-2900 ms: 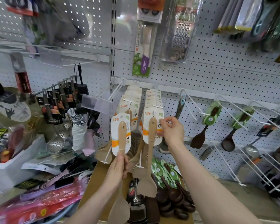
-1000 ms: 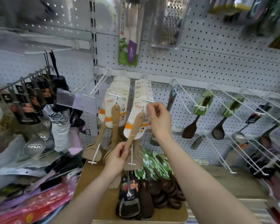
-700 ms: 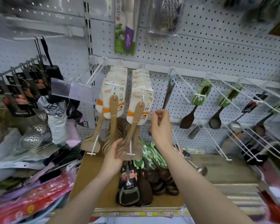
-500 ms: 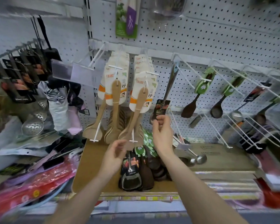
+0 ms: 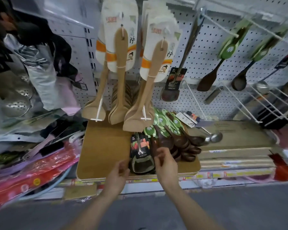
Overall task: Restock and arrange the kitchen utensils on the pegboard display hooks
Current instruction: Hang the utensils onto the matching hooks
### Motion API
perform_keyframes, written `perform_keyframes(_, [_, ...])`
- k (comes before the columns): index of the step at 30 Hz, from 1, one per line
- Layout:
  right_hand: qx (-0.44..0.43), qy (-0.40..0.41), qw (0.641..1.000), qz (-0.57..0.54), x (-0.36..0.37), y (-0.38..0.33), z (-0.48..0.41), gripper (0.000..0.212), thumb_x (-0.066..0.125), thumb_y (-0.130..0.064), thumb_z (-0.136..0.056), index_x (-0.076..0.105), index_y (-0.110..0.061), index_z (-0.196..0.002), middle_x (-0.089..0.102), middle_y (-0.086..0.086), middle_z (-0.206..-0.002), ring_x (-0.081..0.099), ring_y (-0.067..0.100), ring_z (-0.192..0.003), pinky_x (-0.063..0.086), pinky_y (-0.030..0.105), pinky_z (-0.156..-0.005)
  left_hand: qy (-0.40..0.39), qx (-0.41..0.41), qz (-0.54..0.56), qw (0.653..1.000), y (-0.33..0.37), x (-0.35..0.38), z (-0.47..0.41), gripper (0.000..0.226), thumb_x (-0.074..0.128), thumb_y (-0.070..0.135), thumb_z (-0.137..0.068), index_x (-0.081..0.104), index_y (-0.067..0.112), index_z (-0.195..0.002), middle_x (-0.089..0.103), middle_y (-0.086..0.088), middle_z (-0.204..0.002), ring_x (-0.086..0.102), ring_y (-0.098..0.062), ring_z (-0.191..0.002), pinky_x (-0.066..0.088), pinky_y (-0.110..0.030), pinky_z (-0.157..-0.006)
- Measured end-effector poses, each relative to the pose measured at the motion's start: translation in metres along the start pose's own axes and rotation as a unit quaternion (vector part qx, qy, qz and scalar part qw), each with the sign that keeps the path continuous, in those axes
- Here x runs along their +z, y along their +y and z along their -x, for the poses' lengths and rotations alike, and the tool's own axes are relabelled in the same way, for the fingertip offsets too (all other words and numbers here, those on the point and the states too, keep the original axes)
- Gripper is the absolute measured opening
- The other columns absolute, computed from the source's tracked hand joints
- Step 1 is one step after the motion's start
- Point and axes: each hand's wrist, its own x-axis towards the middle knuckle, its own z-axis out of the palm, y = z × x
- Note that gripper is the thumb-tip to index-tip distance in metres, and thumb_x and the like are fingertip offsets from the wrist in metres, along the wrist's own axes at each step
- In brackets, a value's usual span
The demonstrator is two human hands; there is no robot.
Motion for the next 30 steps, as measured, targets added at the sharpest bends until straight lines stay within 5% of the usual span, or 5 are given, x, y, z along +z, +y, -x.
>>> perform_keyframes(4, [0.052, -0.014, 0.997, 0.050, 0.017, 0.033, -0.008, 0.021, 0.061, -0.016, -0.092, 0.054, -0.020, -0.111, 0.067, 0.000, -0.099, 0.064, 0.022, -0.089, 0.048, 0.033, -0.073, 0.001, -0.061, -0.023, 0.998, -0.021, 0.015, -0.027, 0.040, 0.058, 0.022, -0.095, 0.051, 0.010, -0.132, 0.060, -0.009, -0.129, 0.056, -0.026, -0.118, 0.042, -0.034, -0.101])
perform_keyframes(15, [0.048, -0.033, 0.995, 0.085, 0.061, 0.065, -0.028, 0.014, 0.062, -0.014, -0.092, 0.060, -0.018, -0.105, 0.066, 0.003, -0.096, 0.063, 0.026, -0.088, 0.048, 0.035, -0.074, -0.010, -0.116, -0.038, 0.992, -0.031, 0.054, -0.084, 0.029, 0.067, 0.022, -0.089, 0.065, 0.017, -0.117, 0.070, -0.004, -0.111, 0.065, -0.025, -0.101, 0.049, -0.029, -0.085])
perform_keyframes(25, [0.037, -0.063, 0.995, 0.068, 0.088, 0.054, -0.014, 0.020, 0.057, -0.002, -0.090, 0.063, -0.017, -0.102, 0.060, 0.006, -0.095, 0.061, 0.026, -0.081, 0.043, 0.034, -0.067, 0.009, -0.166, 0.074, 0.983, -0.070, 0.037, -0.098, 0.017, 0.074, 0.015, -0.078, 0.070, 0.019, -0.094, 0.073, -0.008, -0.096, 0.069, -0.031, -0.092, 0.056, -0.050, -0.085])
perform_keyframes(30, [0.029, -0.085, 0.995, 0.039, 0.105, 0.045, -0.002, 0.035, 0.054, 0.009, -0.082, 0.068, -0.016, -0.103, 0.062, 0.006, -0.093, 0.061, 0.025, -0.081, 0.047, 0.034, -0.070, 0.020, -0.178, 0.121, 0.976, -0.071, 0.016, -0.066, 0.025, 0.060, -0.004, -0.089, 0.066, 0.006, -0.110, 0.069, -0.013, -0.097, 0.064, -0.028, -0.080, 0.058, -0.039, -0.073])
